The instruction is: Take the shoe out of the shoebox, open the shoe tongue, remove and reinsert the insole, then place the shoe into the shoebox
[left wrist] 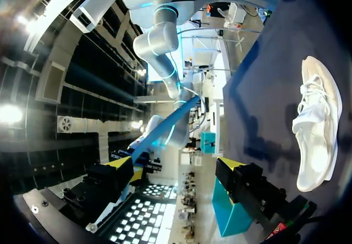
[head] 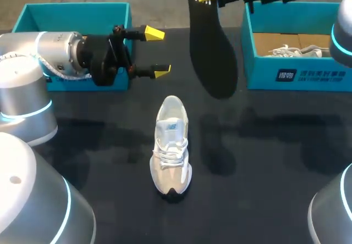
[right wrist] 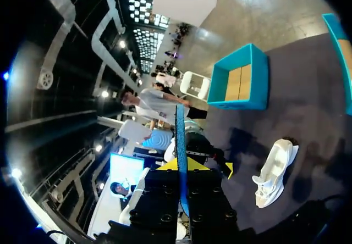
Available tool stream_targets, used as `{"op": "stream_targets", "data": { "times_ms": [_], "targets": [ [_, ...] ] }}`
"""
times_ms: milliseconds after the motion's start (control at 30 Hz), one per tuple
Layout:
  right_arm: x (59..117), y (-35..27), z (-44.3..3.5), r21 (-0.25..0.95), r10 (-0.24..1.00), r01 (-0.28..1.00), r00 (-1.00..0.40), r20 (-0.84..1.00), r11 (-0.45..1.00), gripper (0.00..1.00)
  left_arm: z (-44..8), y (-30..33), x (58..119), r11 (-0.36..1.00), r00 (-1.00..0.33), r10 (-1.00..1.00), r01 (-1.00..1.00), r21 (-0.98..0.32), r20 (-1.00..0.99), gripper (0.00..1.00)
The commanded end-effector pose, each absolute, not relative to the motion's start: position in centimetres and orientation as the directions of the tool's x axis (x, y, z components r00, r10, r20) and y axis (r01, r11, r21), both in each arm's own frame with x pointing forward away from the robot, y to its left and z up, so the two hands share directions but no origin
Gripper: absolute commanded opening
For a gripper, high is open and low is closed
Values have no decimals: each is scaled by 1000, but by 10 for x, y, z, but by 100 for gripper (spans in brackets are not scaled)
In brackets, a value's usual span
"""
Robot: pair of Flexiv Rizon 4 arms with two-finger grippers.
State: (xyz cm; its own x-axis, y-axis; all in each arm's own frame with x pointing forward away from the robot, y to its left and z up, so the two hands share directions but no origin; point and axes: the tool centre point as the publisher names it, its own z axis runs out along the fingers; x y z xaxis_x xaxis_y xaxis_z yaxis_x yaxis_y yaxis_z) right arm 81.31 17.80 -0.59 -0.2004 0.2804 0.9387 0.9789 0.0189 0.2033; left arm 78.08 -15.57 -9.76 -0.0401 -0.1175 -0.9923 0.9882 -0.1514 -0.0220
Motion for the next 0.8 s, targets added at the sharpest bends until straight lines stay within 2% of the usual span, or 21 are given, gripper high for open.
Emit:
{"op": "stream_targets", "data": {
  "times_ms": [33, 433, 633, 800],
  "targets": [
    [811, 190, -15, 186, 315, 982, -167, 934, -34, 0, -98, -157, 780, -149, -38, -120, 989, -20, -992, 100],
    [811, 190, -15, 182, 315, 982, -160, 935, -43, 0, -98, -157, 780, -149, -38, -120, 989, -20, -992, 100],
    [834, 207, -33, 95, 255, 994, -80, 964, -47, 0, -98, -157, 780, -149, -38, -120, 989, -20, -992, 100],
    [845, 214, -45, 42, 289, 999, -31, 957, -33, 0, -98, -157, 780, -149, -38, -120, 989, -20, -992, 100]
  ]
}}
